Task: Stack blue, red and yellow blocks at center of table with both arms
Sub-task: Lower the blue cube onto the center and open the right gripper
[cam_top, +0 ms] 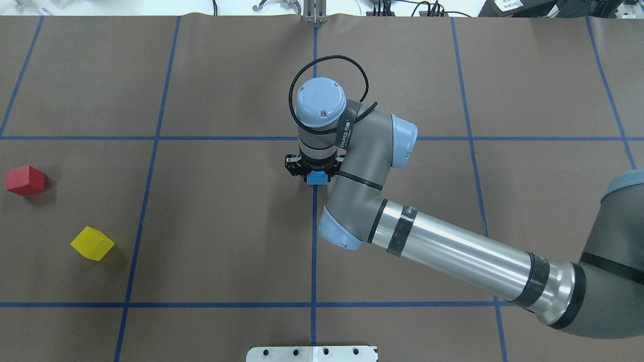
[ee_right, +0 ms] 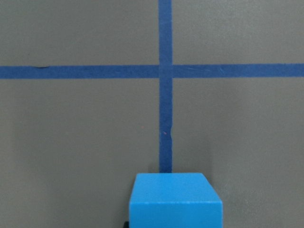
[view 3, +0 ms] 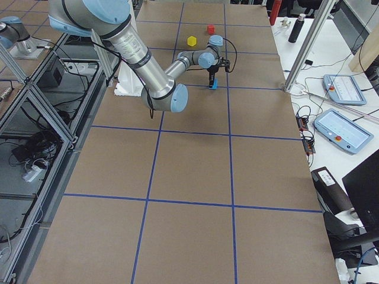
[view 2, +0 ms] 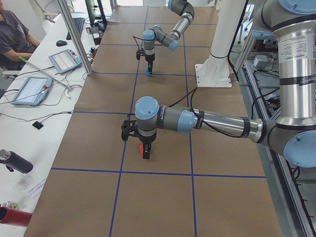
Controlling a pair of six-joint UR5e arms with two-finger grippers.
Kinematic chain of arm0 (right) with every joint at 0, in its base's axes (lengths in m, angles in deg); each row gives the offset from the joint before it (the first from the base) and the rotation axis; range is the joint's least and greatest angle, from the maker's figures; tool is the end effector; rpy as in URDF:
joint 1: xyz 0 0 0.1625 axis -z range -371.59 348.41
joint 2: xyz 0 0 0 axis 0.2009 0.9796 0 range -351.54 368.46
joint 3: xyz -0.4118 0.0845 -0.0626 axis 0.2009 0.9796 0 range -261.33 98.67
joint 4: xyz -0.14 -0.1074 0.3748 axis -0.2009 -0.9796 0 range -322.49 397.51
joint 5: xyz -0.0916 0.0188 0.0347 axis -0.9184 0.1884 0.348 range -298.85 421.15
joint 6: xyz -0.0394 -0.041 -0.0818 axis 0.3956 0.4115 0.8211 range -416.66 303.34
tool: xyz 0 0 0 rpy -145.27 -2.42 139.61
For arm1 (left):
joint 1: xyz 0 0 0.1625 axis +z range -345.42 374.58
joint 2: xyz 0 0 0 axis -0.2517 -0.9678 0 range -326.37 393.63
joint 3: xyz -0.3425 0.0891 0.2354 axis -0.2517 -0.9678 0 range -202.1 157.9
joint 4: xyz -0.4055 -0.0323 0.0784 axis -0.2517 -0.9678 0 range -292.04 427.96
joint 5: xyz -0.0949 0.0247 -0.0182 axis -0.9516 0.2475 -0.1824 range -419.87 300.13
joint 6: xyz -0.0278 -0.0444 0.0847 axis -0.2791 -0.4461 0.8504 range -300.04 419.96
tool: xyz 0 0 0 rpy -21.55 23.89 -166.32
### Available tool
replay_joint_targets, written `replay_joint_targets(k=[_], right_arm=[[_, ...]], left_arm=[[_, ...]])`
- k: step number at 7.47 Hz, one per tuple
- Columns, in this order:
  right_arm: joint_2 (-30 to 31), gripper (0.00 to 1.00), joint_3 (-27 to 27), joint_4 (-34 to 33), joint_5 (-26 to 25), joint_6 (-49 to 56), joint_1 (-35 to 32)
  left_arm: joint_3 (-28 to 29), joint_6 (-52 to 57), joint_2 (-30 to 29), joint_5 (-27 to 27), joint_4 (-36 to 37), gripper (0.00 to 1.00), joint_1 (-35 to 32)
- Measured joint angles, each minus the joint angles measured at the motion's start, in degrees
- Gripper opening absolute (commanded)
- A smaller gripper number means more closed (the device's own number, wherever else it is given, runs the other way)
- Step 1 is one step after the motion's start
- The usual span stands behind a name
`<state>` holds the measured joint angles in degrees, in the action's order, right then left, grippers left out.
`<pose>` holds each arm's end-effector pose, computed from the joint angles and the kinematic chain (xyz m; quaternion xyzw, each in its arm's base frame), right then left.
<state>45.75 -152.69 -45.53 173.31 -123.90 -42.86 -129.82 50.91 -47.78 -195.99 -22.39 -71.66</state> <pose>-0.6331 -0.4964 0.2043 -0.0041 -0.3883 0.0009 0.9215 -0.0329 -0.4366 0.5722 0.0321 0.3964 -0.0100 0.9175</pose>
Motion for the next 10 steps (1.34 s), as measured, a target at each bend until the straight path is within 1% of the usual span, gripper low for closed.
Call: replay_joint_targets(k=[3, 4, 5, 6, 7, 10], right_arm=[[0.0, 0.0, 0.0, 0.0, -0.1, 0.0, 0.1], [0.0, 0.35, 0.0, 0.0, -0.2, 0.1, 0.1], [-0.1, 0.66, 0.0, 0.1, -0.3, 0.1, 0.2], [-0.1, 0.81, 0.1, 0.1, -0.5, 0.1, 0.2], [-0.2, 0.98, 0.2, 0.1, -0.8, 0.1, 0.3], [-0.4, 0.99, 0.3, 0.1, -1.4, 0.6, 0.5]], left_arm=[[-0.1, 0.0, -0.1, 0.0, 0.0, 1.0, -0.1], [-0.1, 0.0, -0.1, 0.0, 0.0, 1.0, -0.1], [-0.2, 0.0, -0.1, 0.0, 0.0, 1.0, -0.1], [-0.2, 0.0, -0.2, 0.1, 0.0, 1.0, -0.1], [-0.2, 0.0, -0.2, 0.1, 0.0, 1.0, -0.1], [-0.2, -0.1, -0.2, 0.1, 0.0, 1.0, -0.1]])
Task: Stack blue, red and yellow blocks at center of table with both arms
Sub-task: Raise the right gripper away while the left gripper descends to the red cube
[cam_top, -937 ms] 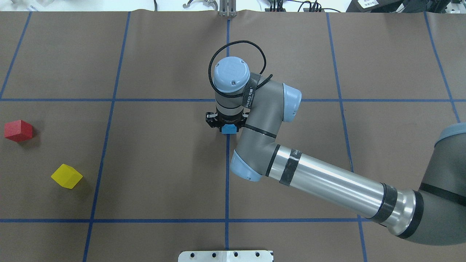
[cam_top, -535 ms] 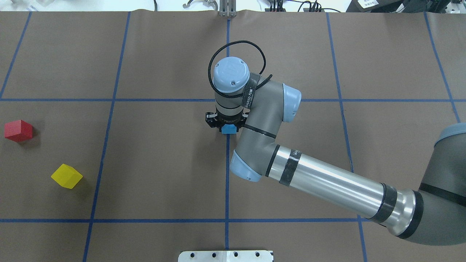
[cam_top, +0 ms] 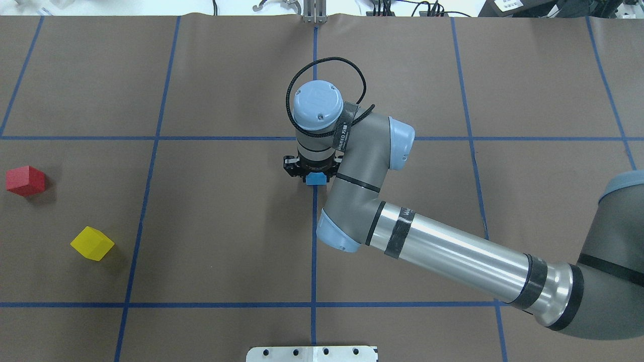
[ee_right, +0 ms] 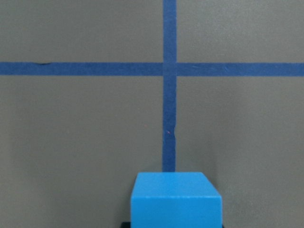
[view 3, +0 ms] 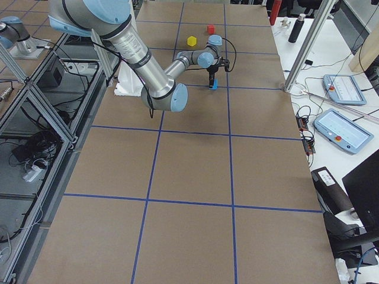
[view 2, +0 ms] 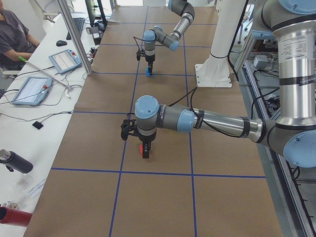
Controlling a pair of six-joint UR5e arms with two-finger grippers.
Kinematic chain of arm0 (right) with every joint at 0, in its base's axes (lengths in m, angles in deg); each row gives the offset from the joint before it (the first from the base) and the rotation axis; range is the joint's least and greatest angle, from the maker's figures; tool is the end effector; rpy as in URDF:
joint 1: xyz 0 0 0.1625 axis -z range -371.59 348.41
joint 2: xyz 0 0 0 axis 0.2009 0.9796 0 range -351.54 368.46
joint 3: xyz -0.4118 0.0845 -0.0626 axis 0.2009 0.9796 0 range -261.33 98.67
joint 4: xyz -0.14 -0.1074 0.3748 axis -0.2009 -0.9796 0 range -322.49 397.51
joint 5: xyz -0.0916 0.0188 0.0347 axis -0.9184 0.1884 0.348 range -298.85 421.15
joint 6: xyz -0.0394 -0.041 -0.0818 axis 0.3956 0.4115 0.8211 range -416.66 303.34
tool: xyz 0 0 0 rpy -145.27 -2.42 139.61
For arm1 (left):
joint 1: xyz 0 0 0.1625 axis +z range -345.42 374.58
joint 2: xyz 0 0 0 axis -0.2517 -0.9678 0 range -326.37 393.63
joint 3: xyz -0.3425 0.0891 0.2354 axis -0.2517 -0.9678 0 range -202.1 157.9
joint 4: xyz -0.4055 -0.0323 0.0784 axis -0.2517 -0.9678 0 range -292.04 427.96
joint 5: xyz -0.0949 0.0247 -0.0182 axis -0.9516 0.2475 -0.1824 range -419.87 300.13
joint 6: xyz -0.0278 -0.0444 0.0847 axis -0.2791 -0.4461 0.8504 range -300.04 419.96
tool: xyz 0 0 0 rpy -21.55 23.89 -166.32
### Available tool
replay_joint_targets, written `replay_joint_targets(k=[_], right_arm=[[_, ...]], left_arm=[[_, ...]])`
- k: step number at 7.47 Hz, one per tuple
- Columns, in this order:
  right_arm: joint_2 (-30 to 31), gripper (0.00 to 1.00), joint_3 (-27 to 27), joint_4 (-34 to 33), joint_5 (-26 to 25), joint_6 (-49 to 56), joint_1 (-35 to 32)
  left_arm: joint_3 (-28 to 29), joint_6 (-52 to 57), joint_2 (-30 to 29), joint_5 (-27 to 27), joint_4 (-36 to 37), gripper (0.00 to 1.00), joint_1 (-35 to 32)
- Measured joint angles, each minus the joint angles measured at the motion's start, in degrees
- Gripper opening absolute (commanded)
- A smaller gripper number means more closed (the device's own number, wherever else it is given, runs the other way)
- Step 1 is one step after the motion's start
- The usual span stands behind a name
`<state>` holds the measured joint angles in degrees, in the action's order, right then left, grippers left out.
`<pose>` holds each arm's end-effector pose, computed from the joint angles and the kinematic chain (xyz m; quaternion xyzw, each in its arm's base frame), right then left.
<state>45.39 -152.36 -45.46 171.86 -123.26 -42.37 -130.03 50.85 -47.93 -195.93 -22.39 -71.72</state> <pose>-0.6380 -0.4941 0.2024 0.0076 -0.3844 -0.0039 0.9231 -0.0334 -0.4376 0.5693 0.0350 0.3961 -0.0098 0.9175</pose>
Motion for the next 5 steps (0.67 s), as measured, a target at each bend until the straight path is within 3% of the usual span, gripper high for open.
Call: replay_joint_targets(k=[3, 5], right_arm=[[0.0, 0.99, -1.9, -0.1, 0.4, 1.0, -0.5], [5.0, 0.99, -10.0, -0.1, 2.4, 0.9, -2.4]], left_arm=[[0.0, -8.1, 0.0, 0.0, -2.9, 0.98, 3.2], [1.0, -17.1, 0.2, 1.5, -9.2, 0.98, 9.5]])
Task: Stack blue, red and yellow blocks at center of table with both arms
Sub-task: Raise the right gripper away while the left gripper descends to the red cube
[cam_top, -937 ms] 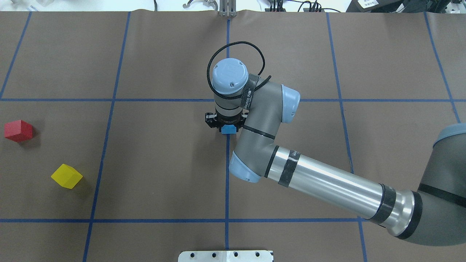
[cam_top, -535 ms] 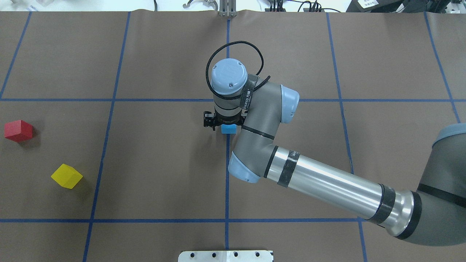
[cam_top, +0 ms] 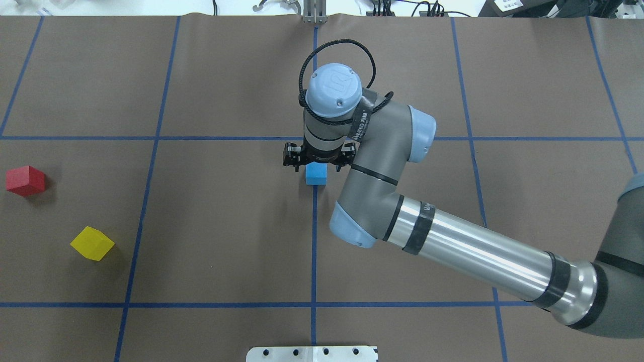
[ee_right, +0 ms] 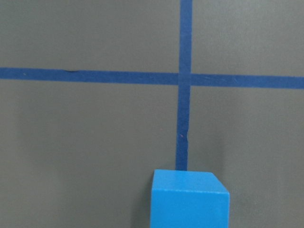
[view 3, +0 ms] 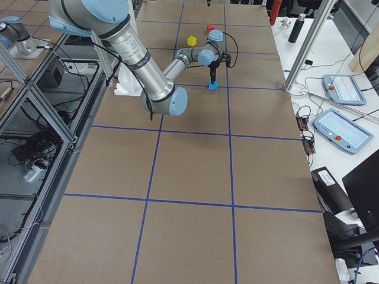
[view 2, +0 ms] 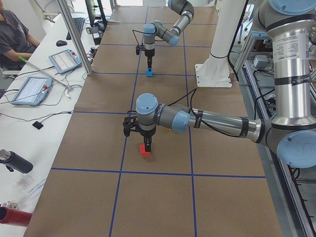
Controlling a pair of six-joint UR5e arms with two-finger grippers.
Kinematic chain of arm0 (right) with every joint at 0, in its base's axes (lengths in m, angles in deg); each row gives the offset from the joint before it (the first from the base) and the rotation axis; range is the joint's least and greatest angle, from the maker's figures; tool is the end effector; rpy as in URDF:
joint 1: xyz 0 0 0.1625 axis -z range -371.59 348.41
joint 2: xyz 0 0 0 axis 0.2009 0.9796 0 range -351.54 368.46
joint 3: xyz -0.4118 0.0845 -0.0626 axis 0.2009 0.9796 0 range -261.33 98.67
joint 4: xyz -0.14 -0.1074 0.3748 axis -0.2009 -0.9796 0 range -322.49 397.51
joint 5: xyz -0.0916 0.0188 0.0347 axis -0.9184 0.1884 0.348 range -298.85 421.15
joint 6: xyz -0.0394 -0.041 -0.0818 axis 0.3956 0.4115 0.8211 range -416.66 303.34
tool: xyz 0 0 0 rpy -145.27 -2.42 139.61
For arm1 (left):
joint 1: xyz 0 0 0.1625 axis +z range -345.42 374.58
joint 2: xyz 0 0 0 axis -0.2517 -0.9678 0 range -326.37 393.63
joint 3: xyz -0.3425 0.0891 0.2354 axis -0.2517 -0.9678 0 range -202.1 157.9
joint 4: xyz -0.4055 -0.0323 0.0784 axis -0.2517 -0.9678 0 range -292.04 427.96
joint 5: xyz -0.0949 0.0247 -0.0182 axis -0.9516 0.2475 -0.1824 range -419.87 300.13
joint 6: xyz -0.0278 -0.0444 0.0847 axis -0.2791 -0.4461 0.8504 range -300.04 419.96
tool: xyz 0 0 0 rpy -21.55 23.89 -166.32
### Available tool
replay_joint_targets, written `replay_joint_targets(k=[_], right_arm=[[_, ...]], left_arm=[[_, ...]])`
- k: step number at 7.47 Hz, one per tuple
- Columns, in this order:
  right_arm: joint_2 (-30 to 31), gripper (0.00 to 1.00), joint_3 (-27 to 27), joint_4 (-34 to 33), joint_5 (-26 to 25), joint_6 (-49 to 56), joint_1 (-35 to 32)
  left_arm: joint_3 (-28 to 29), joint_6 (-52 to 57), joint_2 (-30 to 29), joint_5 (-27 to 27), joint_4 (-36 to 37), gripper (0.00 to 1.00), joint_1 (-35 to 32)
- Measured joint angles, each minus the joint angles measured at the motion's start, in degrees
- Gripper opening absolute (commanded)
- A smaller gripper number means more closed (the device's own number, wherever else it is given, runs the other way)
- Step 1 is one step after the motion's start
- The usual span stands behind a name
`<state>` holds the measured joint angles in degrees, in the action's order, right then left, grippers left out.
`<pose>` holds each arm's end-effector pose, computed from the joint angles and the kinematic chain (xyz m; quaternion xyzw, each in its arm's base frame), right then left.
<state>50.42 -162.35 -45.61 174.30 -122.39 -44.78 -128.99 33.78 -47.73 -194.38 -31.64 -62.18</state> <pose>-0.5810 -0.4925 0.1914 0.0218 -0.4242 -0.0081 0.9053 0.0392 -0.4439 0.5635 0.0091 0.4007 -0.0447 0.9151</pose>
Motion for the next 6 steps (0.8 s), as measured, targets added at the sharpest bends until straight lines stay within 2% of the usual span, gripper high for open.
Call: replay_joint_targets(k=[2, 4, 6], right_arm=[[8.4, 0.99, -9.3, 0.2, 1.4, 0.1, -2.1], [11.6, 0.99, -12.1, 0.3, 1.6, 0.1, -2.7], [12.5, 0.99, -12.6, 0.3, 1.3, 0.1, -2.8]], left_arm=[[4.3, -3.1, -1.1, 3.4, -4.7, 1.0, 4.7], [10.0, -11.7, -3.3, 3.9, -11.2, 1.0, 6.3], [11.8, -17.4, -4.1, 6.1, -14.6, 1.0, 10.3]])
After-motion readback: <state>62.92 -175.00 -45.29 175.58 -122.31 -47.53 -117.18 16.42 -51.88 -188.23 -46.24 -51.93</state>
